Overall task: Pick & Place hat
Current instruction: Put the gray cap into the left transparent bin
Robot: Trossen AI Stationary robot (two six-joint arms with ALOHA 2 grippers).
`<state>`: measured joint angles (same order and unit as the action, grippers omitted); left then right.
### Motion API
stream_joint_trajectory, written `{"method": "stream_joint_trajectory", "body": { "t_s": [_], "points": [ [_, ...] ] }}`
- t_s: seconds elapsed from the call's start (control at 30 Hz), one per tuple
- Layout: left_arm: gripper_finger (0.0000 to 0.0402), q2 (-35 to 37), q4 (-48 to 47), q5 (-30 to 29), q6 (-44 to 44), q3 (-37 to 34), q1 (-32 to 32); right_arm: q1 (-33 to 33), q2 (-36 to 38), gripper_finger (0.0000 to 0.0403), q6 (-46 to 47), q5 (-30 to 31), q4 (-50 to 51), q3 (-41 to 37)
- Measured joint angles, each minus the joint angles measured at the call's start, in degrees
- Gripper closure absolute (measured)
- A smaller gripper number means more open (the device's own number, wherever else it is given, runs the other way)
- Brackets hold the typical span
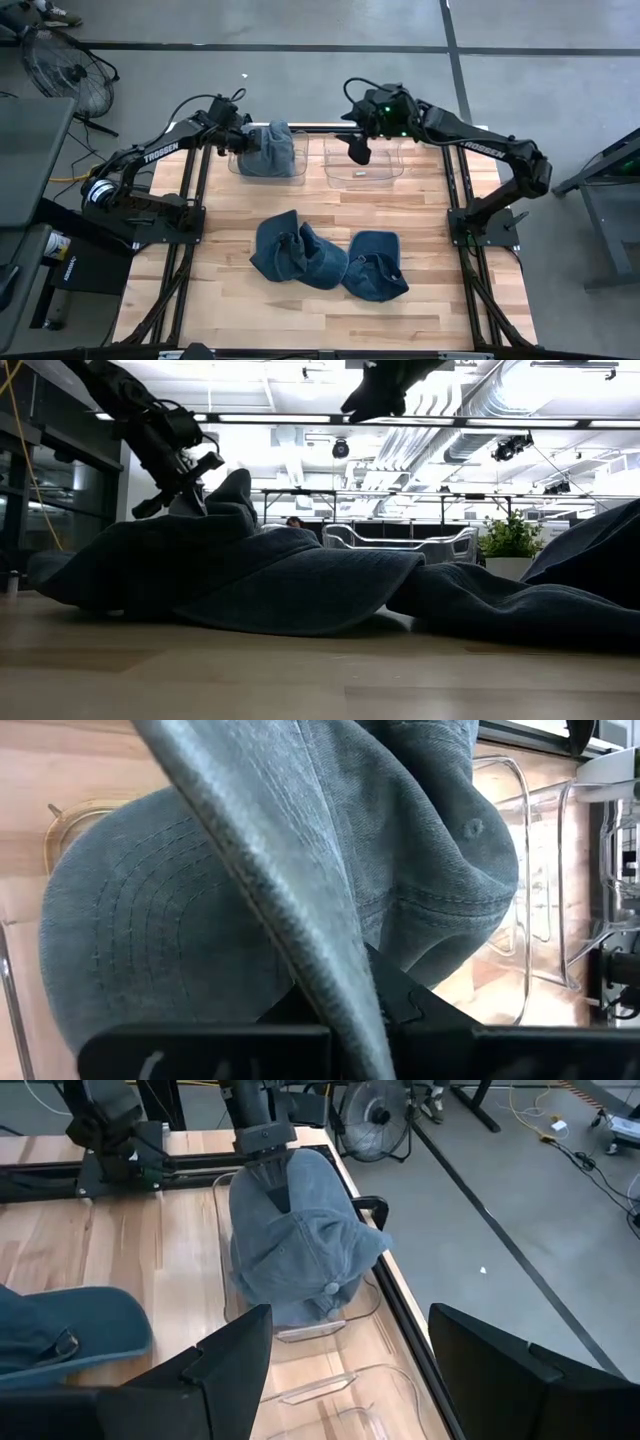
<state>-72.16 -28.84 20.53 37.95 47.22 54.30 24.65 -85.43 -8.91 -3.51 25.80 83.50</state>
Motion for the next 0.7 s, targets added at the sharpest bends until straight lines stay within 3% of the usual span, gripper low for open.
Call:
{"method": "stream_joint_trajectory", "body": {
  "t_s": [0.4, 0.7],
  "points": [
    [0.0339, -0.1, -3.1, -1.2, -3.5, -0.2, 0.0, 0.1, -0.6, 0.0139, 0.4, 2.5, -0.4, 0.0],
    [0.0222, 1.5, -3.1, -0.9, -5.3, 0.8, 0.0, 0.1, -0.6, 0.0139, 1.4, 3.2, -0.4, 0.0]
  ]
}}
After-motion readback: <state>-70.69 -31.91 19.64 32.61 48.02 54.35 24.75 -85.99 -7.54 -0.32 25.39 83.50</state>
